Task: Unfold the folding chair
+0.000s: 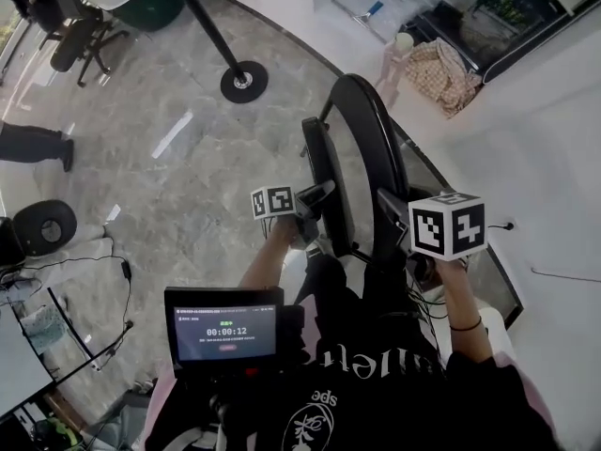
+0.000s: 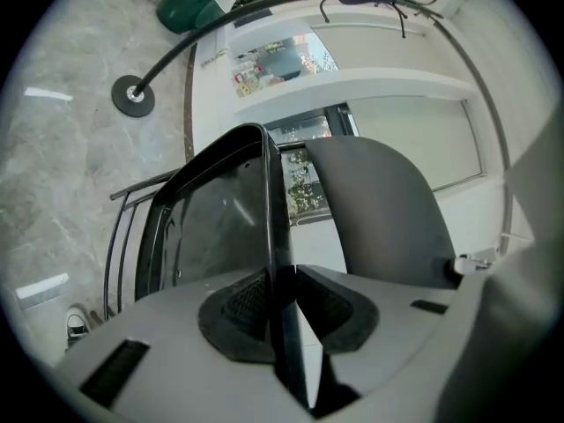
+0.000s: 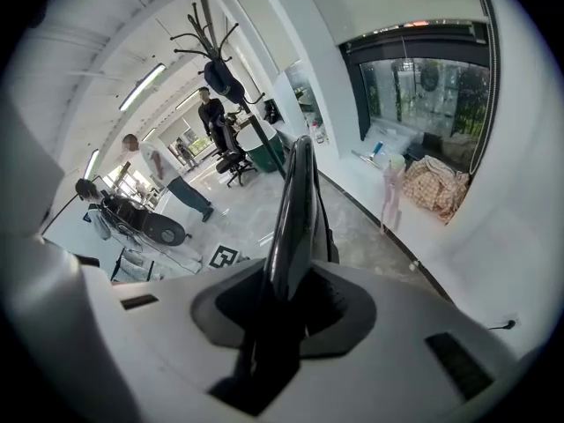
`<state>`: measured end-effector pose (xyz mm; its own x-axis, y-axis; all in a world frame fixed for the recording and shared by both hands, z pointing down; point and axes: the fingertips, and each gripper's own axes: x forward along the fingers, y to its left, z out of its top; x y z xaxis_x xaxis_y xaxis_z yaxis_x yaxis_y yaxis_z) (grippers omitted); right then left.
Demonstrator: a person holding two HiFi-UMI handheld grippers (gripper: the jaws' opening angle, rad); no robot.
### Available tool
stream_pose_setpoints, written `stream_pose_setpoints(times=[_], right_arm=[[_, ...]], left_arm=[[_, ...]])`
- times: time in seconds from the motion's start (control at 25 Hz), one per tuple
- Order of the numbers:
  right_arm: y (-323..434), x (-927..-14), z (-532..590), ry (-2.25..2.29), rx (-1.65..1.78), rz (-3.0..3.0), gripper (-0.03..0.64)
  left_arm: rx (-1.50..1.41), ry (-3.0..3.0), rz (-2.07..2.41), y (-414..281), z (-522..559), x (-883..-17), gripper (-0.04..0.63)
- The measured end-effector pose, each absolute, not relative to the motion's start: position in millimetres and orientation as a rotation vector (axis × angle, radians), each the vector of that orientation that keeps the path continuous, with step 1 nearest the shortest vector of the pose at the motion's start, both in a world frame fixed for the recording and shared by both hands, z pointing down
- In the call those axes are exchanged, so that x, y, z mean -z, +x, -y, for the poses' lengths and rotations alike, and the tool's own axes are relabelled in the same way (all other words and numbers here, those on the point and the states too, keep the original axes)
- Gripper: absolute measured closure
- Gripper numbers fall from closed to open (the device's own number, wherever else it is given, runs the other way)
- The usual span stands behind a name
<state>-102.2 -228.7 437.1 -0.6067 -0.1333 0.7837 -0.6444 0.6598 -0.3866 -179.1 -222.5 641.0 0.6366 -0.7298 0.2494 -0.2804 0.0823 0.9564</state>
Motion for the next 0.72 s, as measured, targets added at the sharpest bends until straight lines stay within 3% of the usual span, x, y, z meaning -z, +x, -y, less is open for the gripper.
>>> stream_pose_setpoints(times=[0.32,0.72], right_arm=[[-140,-436,207,0.546,-0.891,2.184,0.504],[-114,-444,228,0.52,-0.935,2.208,0.503]], left_arm=[[0.519,1.506,0.864,-213,201,-644,0.523],[0.552,1.53,0.836,-220,195,-648,0.523]])
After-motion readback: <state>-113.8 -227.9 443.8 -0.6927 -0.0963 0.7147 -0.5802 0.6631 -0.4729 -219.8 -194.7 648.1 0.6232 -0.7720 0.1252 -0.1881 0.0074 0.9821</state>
